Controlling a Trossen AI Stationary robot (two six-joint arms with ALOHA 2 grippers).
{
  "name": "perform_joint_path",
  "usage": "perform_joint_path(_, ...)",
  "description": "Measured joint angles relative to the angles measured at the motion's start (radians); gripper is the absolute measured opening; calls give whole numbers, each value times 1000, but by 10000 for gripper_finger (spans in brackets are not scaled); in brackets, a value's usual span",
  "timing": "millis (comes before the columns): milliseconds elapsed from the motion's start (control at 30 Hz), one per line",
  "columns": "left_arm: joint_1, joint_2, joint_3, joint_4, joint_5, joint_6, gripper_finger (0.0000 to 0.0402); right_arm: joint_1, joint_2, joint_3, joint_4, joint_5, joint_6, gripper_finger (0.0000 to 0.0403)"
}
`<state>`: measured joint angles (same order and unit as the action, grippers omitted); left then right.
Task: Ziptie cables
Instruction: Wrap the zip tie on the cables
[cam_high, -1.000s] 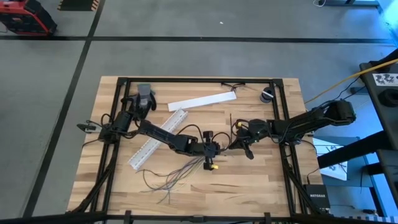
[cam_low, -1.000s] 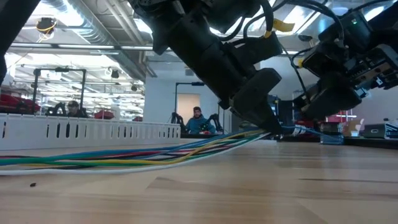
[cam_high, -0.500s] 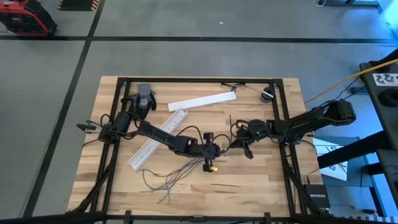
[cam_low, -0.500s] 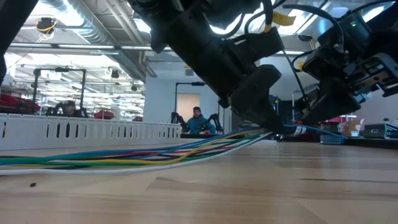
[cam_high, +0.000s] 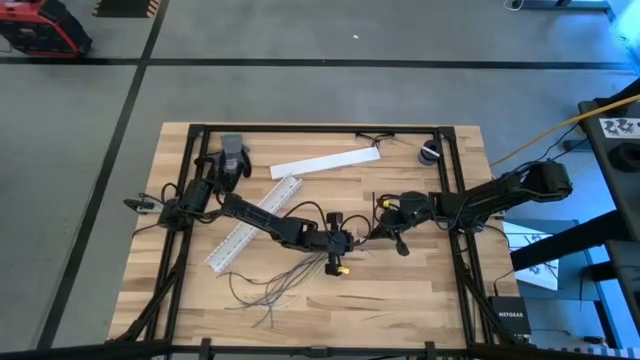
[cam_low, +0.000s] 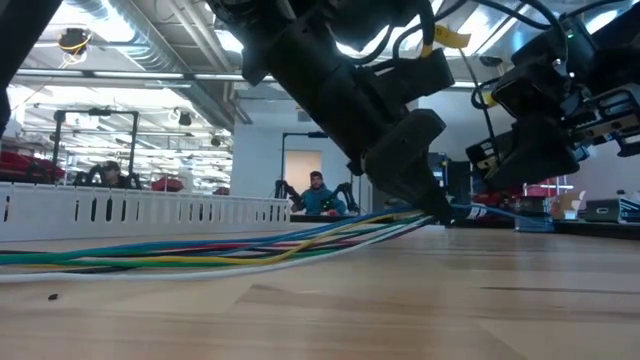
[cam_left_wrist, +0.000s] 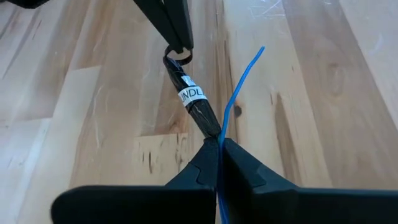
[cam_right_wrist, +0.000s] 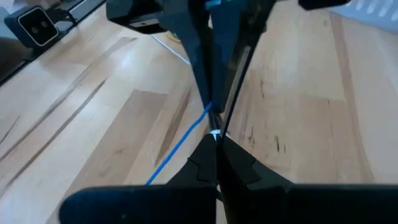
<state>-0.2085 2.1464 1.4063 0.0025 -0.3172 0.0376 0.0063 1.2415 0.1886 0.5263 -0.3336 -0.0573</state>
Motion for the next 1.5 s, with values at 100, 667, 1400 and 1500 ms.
perform_joint_path(100,0,0,0,1,0,0,0,0,0,0,3,0,-9,0)
perform_joint_path(667,-33,0,0,39,-1,101,0,0,0,14,-15,-36,-112,0)
perform_joint_path(1400,-5,0,0,104,-1,63,0,15,74,64,67,-121,-96,0)
perform_joint_path(1500,-5,0,0,121,-1,74,0,45,141,105,67,-114,-102,0)
